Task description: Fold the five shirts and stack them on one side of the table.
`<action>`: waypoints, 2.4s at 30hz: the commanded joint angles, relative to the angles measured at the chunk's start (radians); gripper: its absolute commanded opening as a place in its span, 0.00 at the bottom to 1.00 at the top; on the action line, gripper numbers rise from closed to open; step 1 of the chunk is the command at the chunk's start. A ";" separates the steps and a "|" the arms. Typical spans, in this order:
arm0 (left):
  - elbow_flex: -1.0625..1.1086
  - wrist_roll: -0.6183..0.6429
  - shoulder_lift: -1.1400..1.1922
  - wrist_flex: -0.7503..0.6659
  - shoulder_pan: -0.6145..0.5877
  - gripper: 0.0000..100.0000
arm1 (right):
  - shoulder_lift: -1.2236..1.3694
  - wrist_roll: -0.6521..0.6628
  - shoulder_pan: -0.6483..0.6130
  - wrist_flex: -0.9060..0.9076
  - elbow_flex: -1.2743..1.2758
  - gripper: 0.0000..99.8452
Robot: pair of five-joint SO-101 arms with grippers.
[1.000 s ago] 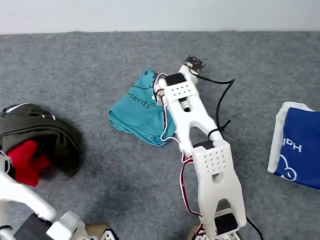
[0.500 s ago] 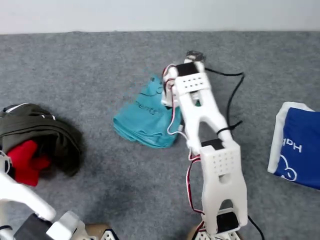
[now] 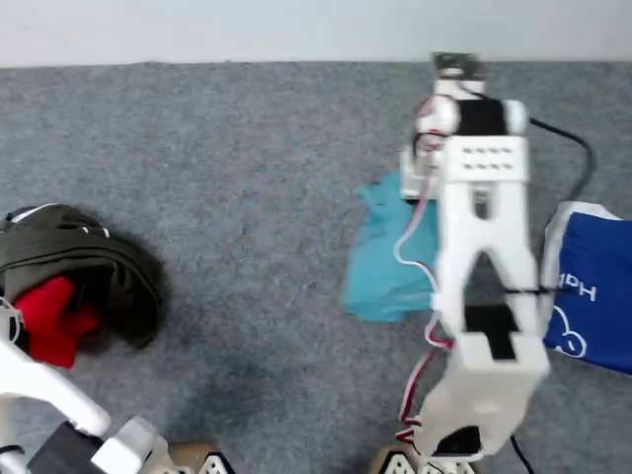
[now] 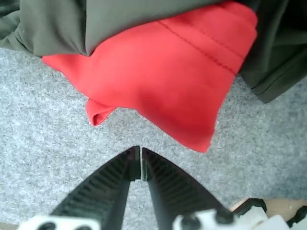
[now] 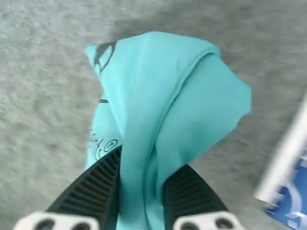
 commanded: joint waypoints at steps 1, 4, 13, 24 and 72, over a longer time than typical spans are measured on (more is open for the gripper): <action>-0.013 -0.017 -0.021 -0.015 0.009 0.02 | -0.214 0.135 0.108 0.044 0.086 0.01; -0.013 -0.061 -0.021 -0.014 0.008 0.02 | -0.321 0.239 0.199 0.044 0.167 0.01; -0.013 -0.074 -0.021 -0.014 0.006 0.02 | -0.409 0.434 0.467 0.039 0.195 0.01; -0.013 -0.074 -0.015 -0.018 0.009 0.02 | -0.372 0.500 0.631 -0.096 0.212 0.01; -0.007 -0.074 -0.021 -0.012 0.003 0.02 | 0.099 0.694 0.943 -0.344 0.193 0.01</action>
